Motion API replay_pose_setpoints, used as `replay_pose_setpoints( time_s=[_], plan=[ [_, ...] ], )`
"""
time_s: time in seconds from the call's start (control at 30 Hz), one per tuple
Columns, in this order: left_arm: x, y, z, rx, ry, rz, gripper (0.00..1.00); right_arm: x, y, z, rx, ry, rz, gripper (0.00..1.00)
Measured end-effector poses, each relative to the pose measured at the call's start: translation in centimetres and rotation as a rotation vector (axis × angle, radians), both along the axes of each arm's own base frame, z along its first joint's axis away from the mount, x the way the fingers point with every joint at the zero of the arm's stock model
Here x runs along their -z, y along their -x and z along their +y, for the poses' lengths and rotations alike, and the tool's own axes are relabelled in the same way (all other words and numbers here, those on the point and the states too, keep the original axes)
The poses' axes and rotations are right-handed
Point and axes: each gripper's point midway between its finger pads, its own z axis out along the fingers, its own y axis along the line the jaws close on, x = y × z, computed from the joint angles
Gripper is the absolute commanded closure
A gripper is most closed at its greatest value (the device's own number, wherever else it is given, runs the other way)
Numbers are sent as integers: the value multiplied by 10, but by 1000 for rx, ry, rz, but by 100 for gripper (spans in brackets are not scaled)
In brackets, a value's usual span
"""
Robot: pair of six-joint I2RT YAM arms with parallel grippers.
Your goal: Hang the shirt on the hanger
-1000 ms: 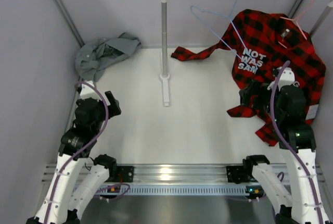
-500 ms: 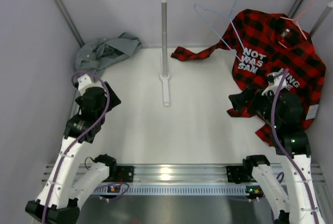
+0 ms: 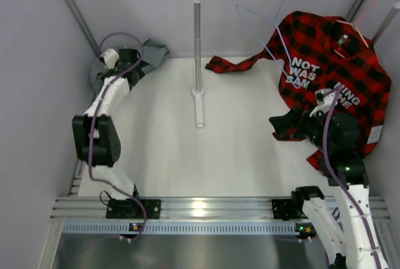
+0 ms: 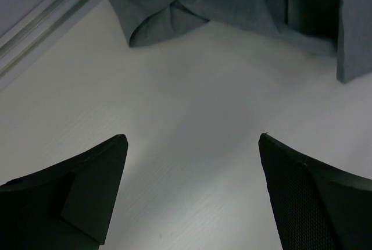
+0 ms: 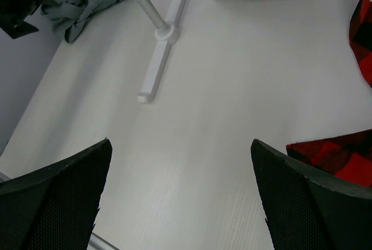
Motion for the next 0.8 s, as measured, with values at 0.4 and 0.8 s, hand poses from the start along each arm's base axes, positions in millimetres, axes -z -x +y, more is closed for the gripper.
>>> replay_pose_setpoints(
  time_s=[0.4, 0.8],
  plan=[
    [73, -137, 121, -122, -61, -1, 7, 16, -2, 23, -118, -51, 32, 1],
    [131, -176, 147, -3, -34, 17, 100, 35, -11, 34, -172, -92, 6, 1]
  ],
)
